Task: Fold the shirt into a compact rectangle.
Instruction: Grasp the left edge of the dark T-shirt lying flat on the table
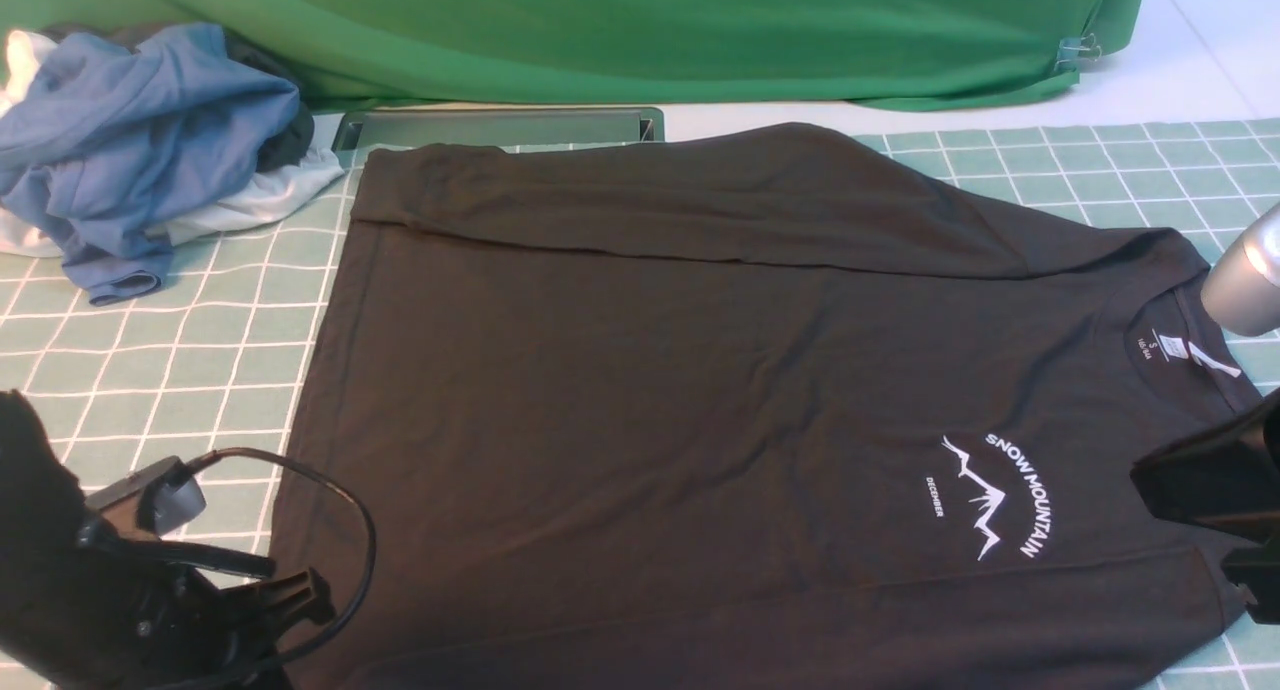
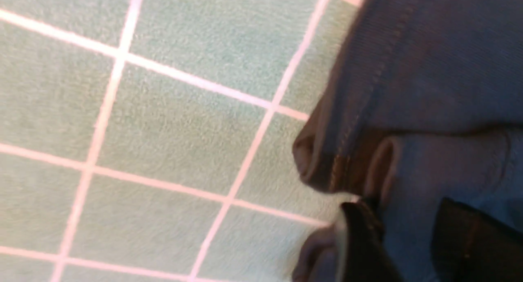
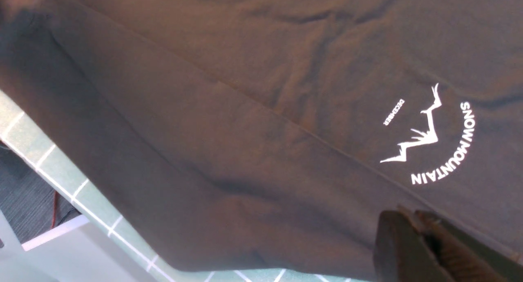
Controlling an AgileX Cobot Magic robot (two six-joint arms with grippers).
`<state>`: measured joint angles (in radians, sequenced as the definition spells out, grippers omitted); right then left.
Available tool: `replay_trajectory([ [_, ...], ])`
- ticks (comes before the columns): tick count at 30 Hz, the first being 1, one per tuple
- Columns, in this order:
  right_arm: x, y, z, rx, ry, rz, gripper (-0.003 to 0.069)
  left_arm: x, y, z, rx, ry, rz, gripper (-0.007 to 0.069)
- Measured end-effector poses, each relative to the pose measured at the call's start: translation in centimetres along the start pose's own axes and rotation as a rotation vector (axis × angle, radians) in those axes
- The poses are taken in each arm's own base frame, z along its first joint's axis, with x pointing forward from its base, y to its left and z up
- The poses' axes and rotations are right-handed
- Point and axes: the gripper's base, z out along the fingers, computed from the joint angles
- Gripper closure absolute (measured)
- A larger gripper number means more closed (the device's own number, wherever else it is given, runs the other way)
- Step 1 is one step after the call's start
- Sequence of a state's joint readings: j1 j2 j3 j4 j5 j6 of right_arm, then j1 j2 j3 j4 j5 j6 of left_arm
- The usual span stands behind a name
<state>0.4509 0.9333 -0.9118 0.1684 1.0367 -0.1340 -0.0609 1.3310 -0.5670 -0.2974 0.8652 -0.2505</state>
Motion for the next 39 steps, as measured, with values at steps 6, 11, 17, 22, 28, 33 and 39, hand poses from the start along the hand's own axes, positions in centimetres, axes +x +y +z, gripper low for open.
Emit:
replay_trajectory([
  [6,-0.1,0.0,0.0,0.002,-0.016,-0.009,0.0589,-1.1,-0.3,1.6,0.021,0.004,-0.064,0.0244],
  [11,-0.4,-0.1,0.0,0.006,-0.046,-0.012,0.0585,-1.3,-0.3,1.9,0.013,0.021,-0.067,0.0225],
  [17,-0.5,-0.1,0.0,0.008,-0.055,-0.010,0.0572,-2.1,-0.8,0.6,-0.022,0.046,-0.011,0.0224],
  [22,-0.6,-0.1,0.0,0.009,-0.065,-0.009,0.0567,-1.8,-0.6,0.9,-0.028,0.054,-0.026,0.0224],
  [28,-0.9,-0.1,0.0,0.014,-0.098,-0.009,0.0551,-1.7,-0.4,1.2,-0.030,0.042,-0.039,0.0224],
  [33,-1.2,-0.2,-0.1,0.018,-0.131,-0.009,0.0542,-1.8,-0.7,1.4,-0.001,0.043,-0.068,0.0224],
  [39,-1.3,-0.2,-0.1,0.021,-0.148,-0.009,0.0532,-2.0,-0.6,1.9,-0.008,0.051,-0.075,0.0224],
])
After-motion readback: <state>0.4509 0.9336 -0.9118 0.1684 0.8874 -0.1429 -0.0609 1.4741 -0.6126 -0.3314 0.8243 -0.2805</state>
